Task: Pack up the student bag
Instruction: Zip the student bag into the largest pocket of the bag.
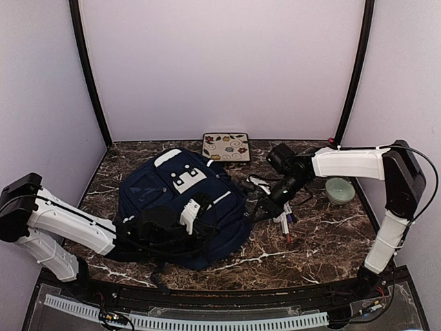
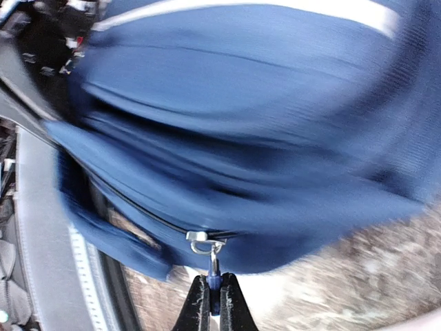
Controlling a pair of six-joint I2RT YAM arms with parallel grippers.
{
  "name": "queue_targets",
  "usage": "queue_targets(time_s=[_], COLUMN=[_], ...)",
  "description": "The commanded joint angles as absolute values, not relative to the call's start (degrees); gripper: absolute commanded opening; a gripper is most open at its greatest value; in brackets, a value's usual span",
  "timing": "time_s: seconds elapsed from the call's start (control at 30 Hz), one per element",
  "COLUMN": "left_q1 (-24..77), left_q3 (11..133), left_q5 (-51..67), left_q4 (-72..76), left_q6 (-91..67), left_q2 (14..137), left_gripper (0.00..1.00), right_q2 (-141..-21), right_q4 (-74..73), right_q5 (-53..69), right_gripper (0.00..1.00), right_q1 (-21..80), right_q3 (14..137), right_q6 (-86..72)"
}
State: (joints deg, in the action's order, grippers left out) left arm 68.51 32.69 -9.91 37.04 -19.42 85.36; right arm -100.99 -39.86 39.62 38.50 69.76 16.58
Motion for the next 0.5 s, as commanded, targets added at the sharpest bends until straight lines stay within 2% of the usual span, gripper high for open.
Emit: queue_targets(time_s=[0.0,0.2,0.37,0.47], left_q1=[68.40,68.86,69.91,70.03], left_q3=[29.23,24.59,22.24,24.59], left_q5=[-13.16,-13.21,-15.73,-18.38], left_q4=[27.27,21.03,12.04,0.32], left_q6=[-21.85,-28.12,-33.87,-36.30], left_q2=[78.05,72.11,65.48,62.16], left_gripper=[0.00,0.00,0.00,0.17], right_q2=[-102.49,-104.68,-106.23,-105.75], right_q4=[-40.92,-38.11,-36.30,-36.34], right_q5=[27.62,23.62,26.52,27.06], right_gripper=[0.00,0.00,0.00,0.00], right_q1=[33.49,32.53,33.09,36.31], right_q3=[69.33,71.72,74.19,75.18], right_q6=[19.46,21.23,21.53,22.69])
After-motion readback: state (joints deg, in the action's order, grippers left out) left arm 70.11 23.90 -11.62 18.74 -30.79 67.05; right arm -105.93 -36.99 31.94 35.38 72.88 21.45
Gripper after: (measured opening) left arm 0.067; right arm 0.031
